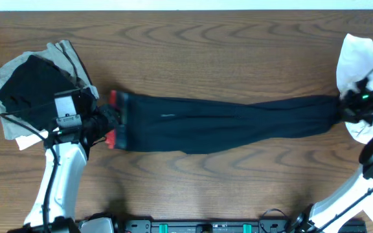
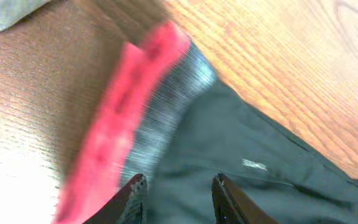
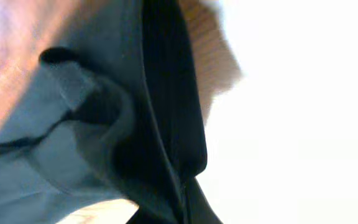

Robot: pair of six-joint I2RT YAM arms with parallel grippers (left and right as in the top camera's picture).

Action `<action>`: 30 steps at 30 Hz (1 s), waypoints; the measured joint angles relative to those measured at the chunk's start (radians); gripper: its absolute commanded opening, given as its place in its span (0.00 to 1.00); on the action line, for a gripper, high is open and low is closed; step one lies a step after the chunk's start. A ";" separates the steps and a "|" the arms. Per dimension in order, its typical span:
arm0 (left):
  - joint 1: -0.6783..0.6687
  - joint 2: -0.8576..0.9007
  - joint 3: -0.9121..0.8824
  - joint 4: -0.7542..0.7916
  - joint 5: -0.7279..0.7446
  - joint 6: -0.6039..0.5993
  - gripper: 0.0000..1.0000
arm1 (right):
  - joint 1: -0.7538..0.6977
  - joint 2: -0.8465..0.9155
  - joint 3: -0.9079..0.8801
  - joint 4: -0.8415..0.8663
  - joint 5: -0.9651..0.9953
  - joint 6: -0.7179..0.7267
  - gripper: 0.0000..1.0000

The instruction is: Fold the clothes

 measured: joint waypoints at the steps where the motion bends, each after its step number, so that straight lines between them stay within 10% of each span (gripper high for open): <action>1: 0.000 -0.003 0.000 -0.010 0.000 0.000 0.37 | -0.016 -0.023 0.022 -0.011 0.008 0.002 0.01; 10: 0.000 -0.002 0.000 -0.074 -0.009 0.000 0.38 | 0.035 -0.198 0.063 -0.089 0.024 0.012 0.01; 30: 0.000 -0.002 0.000 -0.145 -0.012 0.000 0.47 | 0.775 -0.210 0.063 -0.137 0.095 0.103 0.06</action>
